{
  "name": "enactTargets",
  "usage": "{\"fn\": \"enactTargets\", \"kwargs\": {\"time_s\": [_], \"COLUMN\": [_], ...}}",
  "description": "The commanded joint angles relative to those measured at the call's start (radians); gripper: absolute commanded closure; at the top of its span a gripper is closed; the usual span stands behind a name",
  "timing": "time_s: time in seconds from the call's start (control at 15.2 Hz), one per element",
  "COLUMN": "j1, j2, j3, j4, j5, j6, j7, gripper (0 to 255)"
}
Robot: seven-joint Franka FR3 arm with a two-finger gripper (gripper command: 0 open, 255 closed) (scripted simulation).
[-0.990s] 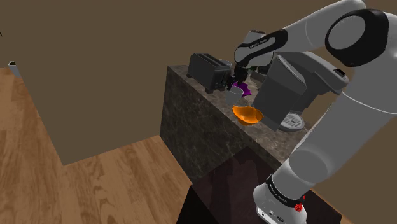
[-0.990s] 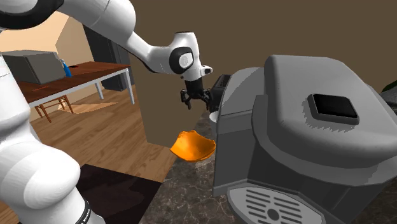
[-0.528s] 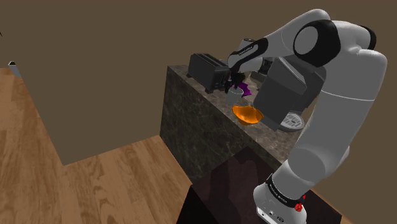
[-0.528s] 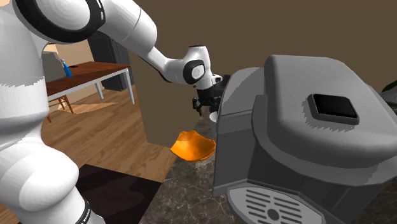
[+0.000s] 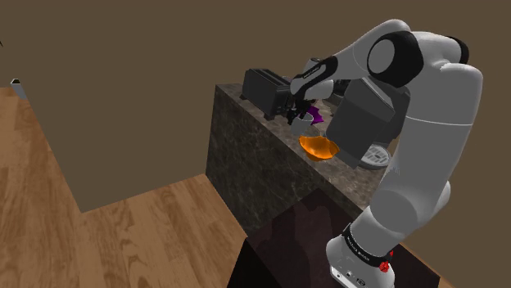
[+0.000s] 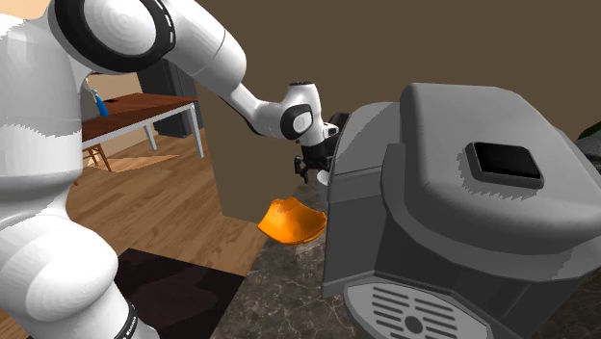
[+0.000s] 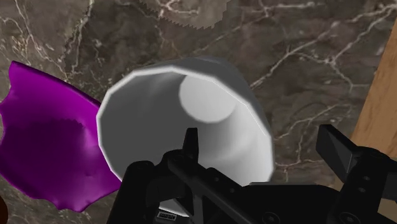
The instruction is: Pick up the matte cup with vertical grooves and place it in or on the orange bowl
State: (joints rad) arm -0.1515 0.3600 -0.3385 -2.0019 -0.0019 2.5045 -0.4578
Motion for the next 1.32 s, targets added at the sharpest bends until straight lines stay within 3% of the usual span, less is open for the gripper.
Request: {"fn": "enactTargets", "kwargs": {"time_s": [0.0, 0.26, 0.33, 0.92, 1.25], "j1": [0.0, 0.0, 0.0, 0.0, 0.007], "j2": [0.003, 0.003, 0.003, 0.003, -0.04], "j3": [0.001, 0.001, 0.001, 0.001, -0.008], "j4": [0.001, 0.001, 0.001, 0.001, 0.016], "j5": [0.001, 0.001, 0.001, 0.001, -0.014], "j6": [0.002, 0.002, 0.002, 0.002, -0.054], "j7": [0.0, 0.0, 0.0, 0.0, 0.005], "gripper": [0, 0, 255, 255, 255]}}
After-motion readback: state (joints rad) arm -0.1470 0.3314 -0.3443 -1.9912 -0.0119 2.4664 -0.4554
